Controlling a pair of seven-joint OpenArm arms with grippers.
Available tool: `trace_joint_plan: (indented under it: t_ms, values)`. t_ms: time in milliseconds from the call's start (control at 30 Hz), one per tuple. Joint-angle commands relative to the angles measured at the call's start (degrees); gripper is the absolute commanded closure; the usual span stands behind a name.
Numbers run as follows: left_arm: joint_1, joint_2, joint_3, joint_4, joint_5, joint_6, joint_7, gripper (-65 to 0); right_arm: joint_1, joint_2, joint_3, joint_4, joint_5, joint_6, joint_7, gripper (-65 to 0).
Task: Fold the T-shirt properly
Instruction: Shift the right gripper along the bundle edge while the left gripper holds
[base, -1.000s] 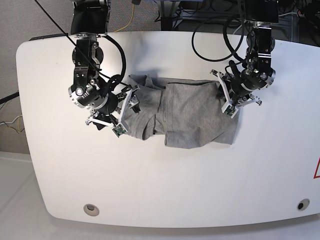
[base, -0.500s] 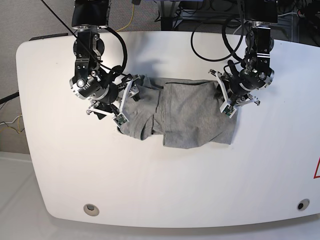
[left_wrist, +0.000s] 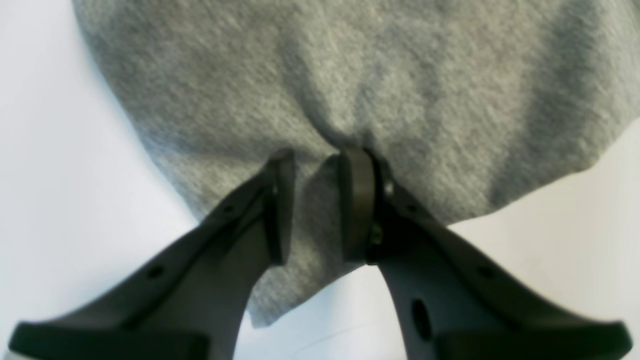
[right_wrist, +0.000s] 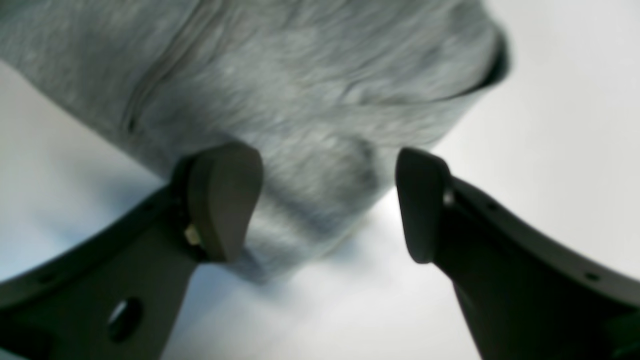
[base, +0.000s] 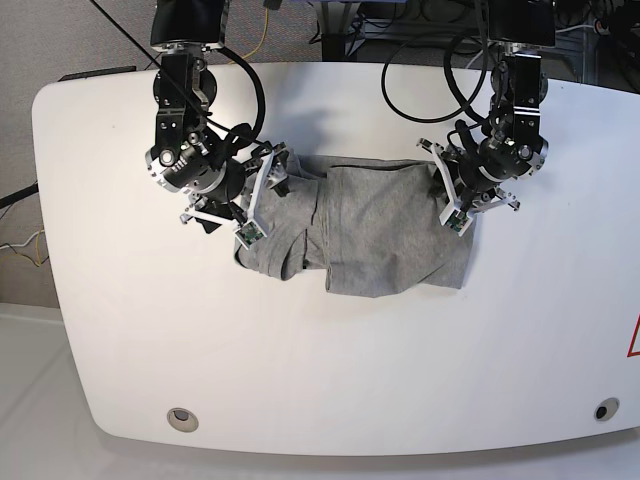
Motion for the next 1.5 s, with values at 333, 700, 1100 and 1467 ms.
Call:
trace_joint_plan:
  t_ms: [333,700,1100,1467]
  values:
    - [0.6,0.0,0.4,-0.4,1.0,-0.7,3.4,-14.1,0.0,-3.3,-4.0,1.2,0.2,-0.1,1.0,-43.7]
    - [0.6,0.0,0.4,-0.4,1.0,-0.7,3.4,-14.1,-1.0,-3.6,-4.1,1.1,-0.1,-0.1,1.1,-43.7]
    - [0.6,0.0,0.4,-0.4,1.0,-0.7,3.4,-14.1,-1.0,-3.3,-4.1,0.7,-0.2,-0.2,1.2,-43.7]
    - [0.7,0.0,0.4,-0.4,1.0,-0.7,3.4,-14.1,-0.8,-3.4,-4.1,-3.4,-0.2,-0.3,3.8,-43.7]
